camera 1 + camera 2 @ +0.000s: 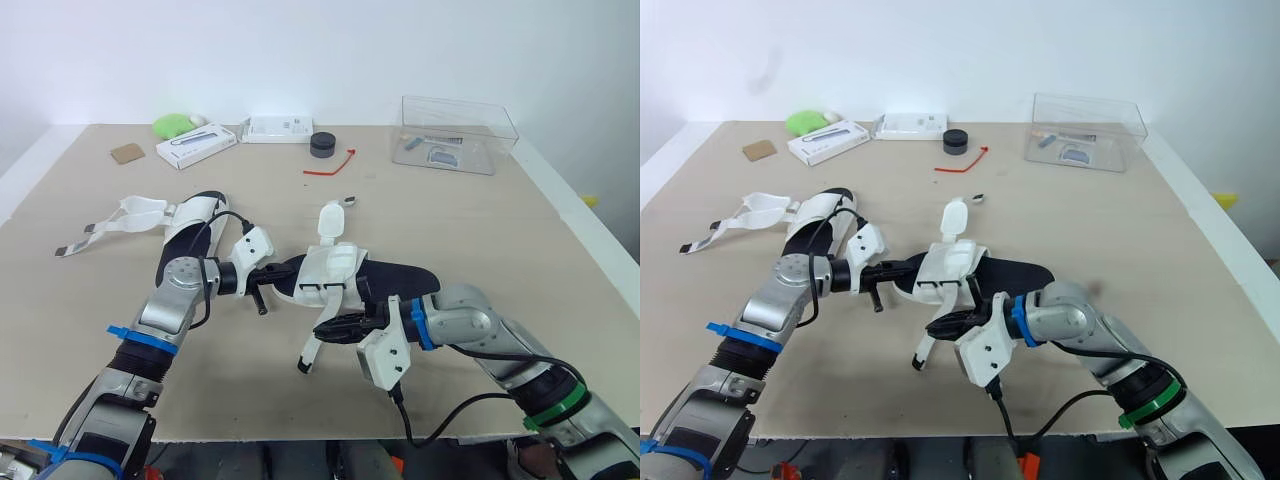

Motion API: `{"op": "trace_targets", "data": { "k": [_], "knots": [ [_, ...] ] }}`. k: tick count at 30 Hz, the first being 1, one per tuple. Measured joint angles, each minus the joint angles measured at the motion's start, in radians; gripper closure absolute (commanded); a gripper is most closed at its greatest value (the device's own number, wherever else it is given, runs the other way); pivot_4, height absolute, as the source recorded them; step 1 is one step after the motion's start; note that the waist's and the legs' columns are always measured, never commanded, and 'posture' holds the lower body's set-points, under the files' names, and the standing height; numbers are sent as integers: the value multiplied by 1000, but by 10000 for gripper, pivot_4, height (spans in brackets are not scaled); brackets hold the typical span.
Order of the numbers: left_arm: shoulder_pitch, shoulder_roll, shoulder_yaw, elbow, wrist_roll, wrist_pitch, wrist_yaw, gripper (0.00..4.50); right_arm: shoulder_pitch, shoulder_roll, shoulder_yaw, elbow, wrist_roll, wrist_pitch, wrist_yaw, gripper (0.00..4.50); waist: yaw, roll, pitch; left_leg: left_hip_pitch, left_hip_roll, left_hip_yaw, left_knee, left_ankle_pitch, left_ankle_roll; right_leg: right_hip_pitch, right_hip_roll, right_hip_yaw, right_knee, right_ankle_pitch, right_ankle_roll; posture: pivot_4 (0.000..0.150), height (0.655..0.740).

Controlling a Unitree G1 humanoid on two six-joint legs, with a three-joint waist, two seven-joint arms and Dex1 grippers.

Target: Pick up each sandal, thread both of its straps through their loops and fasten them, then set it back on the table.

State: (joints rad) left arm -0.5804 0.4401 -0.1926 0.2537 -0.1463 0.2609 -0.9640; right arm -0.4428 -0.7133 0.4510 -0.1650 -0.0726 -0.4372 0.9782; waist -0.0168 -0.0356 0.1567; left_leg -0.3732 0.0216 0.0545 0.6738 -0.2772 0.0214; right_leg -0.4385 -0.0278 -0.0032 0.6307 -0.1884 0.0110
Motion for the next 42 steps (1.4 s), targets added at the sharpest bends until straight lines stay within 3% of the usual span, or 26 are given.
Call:
{"op": "trace_targets", "data": {
  "k": [3,12,16,19,23,39,42],
  "knots": [
    [0,0,0,0,0,1,3,45000,0,10,-27,-31,42,74,8,44578,0,0,0,0,1,0,0,0,0,0,1,0,0,0,0,1500,7400],
    [3,0,1,0,0,1,5,45000,1,-28,-29,-38,13,26,50,44578,0,0,0,0,1,0,0,0,0,0,2,0,0,0,0,1500,7400],
    [3,0,1,-1,0,0,5,45000,2,-62,-39,-38,8,-9,69,32476,0,0,0,0,1,0,0,0,-1,0,2,0,0,0,0,1500,7400],
    [4,0,1,-1,0,0,6,45000,1,-86,-39,-38,-16,-62,85,16385,0,0,0,1,1,0,0,0,-1,0,2,0,0,0,0,1500,7400],
    [5,0,2,-1,0,1,12,45000,-30,-78,-36,-29,-89,-143,77,172,0,0,0,1,1,0,1,1,-1,0,2,0,0,0,0,1500,7400],
    [17,-1,3,-15,0,3,22,45000,-152,64,65,64,-218,-137,92,172,0,0,0,2,2,0,1,1,-2,1,3,1,1,1,-2,1500,7400],
    [19,-1,4,-18,0,3,23,45000,-157,67,65,74,-217,-116,100,11965,0,0,0,2,2,1,1,1,-2,1,3,1,1,4,-6,1500,7400]
  ]
}}
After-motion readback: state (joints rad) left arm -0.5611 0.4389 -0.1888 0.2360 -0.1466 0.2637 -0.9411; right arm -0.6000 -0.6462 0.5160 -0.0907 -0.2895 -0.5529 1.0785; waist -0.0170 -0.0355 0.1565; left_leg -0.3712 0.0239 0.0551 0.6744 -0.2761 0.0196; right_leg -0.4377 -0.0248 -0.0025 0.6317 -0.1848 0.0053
